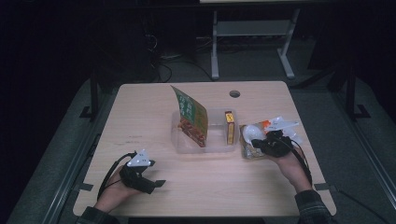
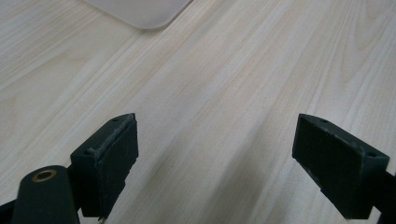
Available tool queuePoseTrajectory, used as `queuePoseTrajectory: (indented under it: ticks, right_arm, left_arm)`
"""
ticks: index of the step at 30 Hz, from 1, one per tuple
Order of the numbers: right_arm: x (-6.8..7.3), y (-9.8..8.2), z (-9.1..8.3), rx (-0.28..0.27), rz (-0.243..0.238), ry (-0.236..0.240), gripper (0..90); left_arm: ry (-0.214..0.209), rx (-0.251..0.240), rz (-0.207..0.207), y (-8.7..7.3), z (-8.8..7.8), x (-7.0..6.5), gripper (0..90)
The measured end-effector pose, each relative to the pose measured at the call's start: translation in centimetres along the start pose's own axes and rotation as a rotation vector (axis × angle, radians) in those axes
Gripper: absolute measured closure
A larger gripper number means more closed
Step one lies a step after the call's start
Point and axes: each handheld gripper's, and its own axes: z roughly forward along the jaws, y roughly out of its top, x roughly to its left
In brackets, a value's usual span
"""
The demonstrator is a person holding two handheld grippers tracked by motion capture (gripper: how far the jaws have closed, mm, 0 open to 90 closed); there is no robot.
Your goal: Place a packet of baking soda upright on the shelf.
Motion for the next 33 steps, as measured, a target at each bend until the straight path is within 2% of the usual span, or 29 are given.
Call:
queuePoseTrajectory:
  ticks: [3, 10, 13, 18, 22, 28, 33]
  right_arm:
    - [-0.4, 0.5, 0.8, 0.005, 0.007, -0.002, 90.0]
    - [-1.4, 1.4, 3.0, 0.033, 0.000, -0.047, 89.9]
    - [-1.8, 1.7, 3.7, 0.032, 0.024, -0.043, 90.0]
    - [-2.3, 1.6, 4.9, 0.065, 0.034, -0.058, 90.0]
    - [-2.5, 1.5, 4.9, 0.082, 0.063, -0.047, 90.0]
    - [-2.4, 1.3, 4.7, 0.106, 0.048, -0.057, 90.0]
    - [-2.3, 1.2, 4.4, 0.122, 0.034, -0.032, 90.0]
  left_arm:
    - [-0.002, 0.003, 0.002, 0.0, 0.1, 0.0, 14.1]
    - [-0.004, 0.007, 0.005, 0.0, 0.1, 0.0, 14.1]
    - [-0.005, 0.007, 0.006, 0.0, 0.1, 0.0, 14.1]
    - [-0.007, 0.012, 0.009, 0.0, 0.2, 0.0, 14.2]
    - [-0.006, 0.018, 0.009, 0.0, 0.2, -0.1, 14.2]
    - [-0.004, 0.017, 0.009, 0.0, 0.1, -0.1, 14.2]
    - [-0.005, 0.014, 0.003, -0.1, 0.1, -0.1, 14.2]
